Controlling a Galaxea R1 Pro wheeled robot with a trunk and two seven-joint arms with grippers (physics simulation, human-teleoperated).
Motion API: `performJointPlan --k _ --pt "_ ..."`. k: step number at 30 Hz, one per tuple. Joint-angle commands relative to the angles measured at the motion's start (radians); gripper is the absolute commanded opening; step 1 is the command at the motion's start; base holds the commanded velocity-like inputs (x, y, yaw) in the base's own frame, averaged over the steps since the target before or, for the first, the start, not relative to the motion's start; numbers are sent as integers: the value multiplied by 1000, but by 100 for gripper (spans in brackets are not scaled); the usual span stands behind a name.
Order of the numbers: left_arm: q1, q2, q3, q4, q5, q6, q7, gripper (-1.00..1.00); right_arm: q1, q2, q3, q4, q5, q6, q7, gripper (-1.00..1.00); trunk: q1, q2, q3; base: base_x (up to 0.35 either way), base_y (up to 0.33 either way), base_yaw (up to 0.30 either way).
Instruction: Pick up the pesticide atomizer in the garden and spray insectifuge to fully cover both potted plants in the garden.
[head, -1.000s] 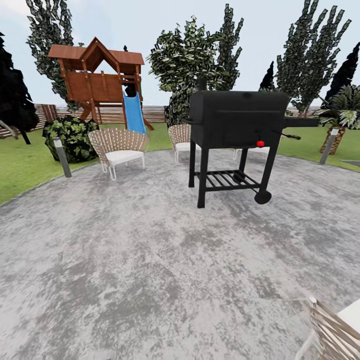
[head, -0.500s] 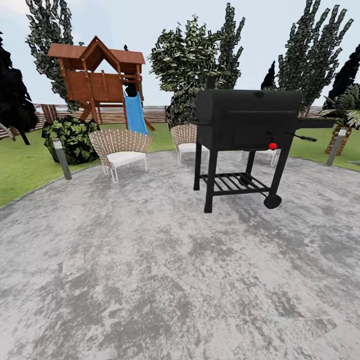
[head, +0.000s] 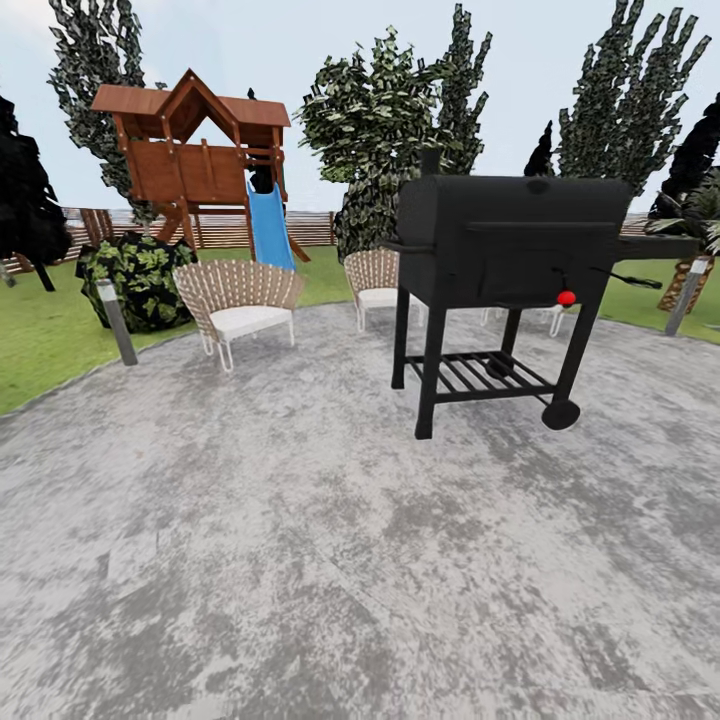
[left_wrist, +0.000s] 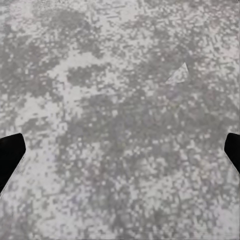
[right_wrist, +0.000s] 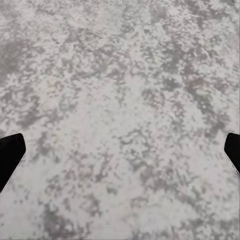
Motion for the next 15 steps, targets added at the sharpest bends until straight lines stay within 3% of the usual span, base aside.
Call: performJointPlan --k 1,8,15 --pt "-1 0 -2 1 10 -3 0 100 0 0 0 1 1 -3 0 100 0 0 -1 339 3 0" --pt "-1 0 -2 1 10 -3 0 100 -1 0 0 2 2 -3 0 100 0 0 -1 339 1 -35" --pt "-1 0 -2 1 10 -3 0 100 0 0 0 2 1 -3 0 100 0 0 -1 339 0 -236"
